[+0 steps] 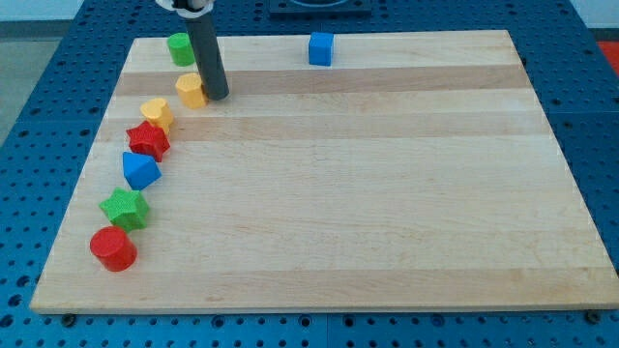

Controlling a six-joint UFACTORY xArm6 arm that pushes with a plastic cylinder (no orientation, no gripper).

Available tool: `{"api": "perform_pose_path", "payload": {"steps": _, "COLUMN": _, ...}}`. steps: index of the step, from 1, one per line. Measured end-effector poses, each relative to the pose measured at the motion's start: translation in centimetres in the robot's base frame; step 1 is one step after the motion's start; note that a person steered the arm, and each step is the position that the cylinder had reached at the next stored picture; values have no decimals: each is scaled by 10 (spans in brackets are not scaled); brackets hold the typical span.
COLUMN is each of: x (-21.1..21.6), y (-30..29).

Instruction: Slide the hexagon above the heart

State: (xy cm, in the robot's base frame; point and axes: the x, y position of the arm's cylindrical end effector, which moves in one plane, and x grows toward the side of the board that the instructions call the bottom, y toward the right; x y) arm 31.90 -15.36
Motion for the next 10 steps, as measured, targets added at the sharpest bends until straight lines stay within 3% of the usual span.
{"api": "perform_pose_path", "payload": {"steps": 10, "x": -18, "y": -30}}
